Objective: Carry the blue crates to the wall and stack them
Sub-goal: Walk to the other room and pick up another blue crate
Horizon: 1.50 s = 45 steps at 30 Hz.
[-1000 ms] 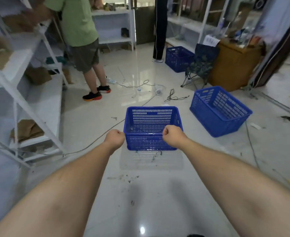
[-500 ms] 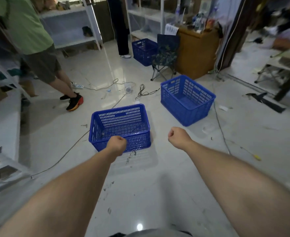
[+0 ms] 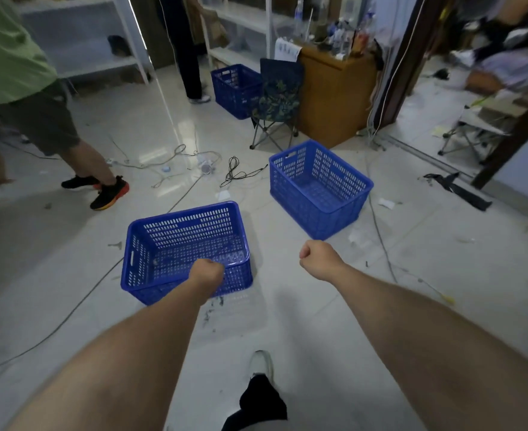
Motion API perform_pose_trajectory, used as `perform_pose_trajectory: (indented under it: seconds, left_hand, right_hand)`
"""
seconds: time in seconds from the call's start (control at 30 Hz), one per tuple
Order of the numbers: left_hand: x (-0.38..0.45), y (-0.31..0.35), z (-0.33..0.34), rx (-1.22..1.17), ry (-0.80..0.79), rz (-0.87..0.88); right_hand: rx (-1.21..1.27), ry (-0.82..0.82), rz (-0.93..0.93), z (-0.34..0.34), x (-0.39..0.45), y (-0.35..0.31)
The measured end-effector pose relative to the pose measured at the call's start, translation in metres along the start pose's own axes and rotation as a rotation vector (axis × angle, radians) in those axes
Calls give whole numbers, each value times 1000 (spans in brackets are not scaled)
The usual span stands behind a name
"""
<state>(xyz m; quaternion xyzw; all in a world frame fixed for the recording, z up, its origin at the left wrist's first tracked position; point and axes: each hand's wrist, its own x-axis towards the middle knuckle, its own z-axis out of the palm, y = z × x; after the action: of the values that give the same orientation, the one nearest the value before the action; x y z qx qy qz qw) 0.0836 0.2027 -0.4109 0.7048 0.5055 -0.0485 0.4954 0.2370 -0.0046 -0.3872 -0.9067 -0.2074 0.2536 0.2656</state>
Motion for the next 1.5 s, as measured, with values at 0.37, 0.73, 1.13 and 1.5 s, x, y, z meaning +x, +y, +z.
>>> perform_pose_trajectory:
  seconds: [0.37, 0.73, 1.13, 1.5]
  left_hand:
    - [142, 134, -8, 57, -84, 13]
    - [240, 158, -60, 46, 14, -270]
    - [283, 149, -100, -553, 166, -623]
    - [321, 73, -158, -831, 317, -745]
  right_hand:
    - [2, 135, 121, -55, 140, -31]
    - [-41, -46, 40, -39, 298, -61]
    - [-251, -415, -280, 12, 472, -208]
    - [-492, -592, -407, 116, 512, -297]
